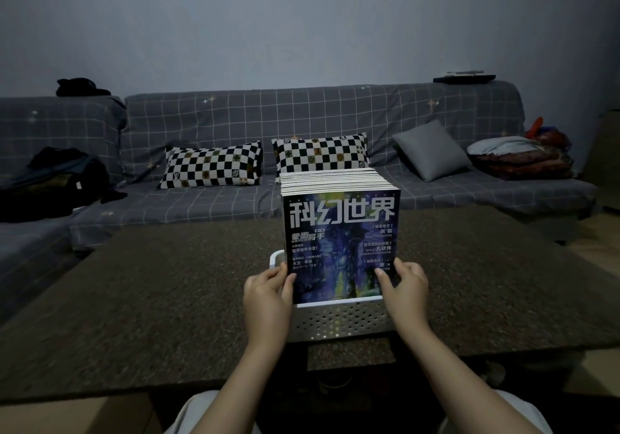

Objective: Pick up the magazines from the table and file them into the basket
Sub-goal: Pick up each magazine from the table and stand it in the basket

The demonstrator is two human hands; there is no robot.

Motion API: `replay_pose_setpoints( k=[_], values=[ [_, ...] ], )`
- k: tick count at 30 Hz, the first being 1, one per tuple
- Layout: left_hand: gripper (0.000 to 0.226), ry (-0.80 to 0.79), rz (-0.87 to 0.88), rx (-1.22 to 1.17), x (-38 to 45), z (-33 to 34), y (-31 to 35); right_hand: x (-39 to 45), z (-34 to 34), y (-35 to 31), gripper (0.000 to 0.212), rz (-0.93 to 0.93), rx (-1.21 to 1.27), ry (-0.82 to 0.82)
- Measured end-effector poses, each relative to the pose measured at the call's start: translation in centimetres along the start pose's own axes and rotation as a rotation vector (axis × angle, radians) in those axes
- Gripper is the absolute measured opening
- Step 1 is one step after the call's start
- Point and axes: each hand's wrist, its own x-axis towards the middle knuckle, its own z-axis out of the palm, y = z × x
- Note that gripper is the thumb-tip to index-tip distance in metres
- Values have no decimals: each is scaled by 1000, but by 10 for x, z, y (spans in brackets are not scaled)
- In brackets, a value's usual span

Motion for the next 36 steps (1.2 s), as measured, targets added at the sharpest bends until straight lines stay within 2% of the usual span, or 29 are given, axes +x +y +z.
replay_pose_setpoints(
  k=[2,4,7,10,11,13,14,19,21,24,25,29,36],
  values=[
    [45,-62,-80,-81,1,-2,-5,-1,-1,2,45,-12,-38,19],
    [65,-204,-246,-231,2,-1,-9,0,-5,10,53,18,-103,12],
    [76,-378,-368,-369,2,1,-13,2,-8,22,69,145,66,-160],
    [84,-383,-464,-446,6,6,-15,3,-8,27,67,216,272,-222],
    [78,-370,-483,-470,7,8,-16,4,-7,27,66,226,297,-221],
    [51,-351,-462,-513,8,11,-17,6,-3,29,70,253,308,-219],
    [44,-349,-446,-527,8,12,-17,7,0,30,73,265,302,-217],
    [37,-376,-405,-557,16,31,-17,24,3,43,74,281,315,-174],
    [39,-385,-385,-547,22,44,-13,35,1,49,74,295,330,-167],
    [68,-433,-364,-543,32,70,-4,55,-3,60,71,302,337,-154],
    [70,-455,-350,-543,37,80,-1,64,-5,64,68,301,330,-150],
    [60,-517,-286,-513,55,127,15,104,-15,88,61,318,274,-158],
    [61,-588,-204,-537,82,221,63,190,-39,140,62,407,271,-119]
  ],
)
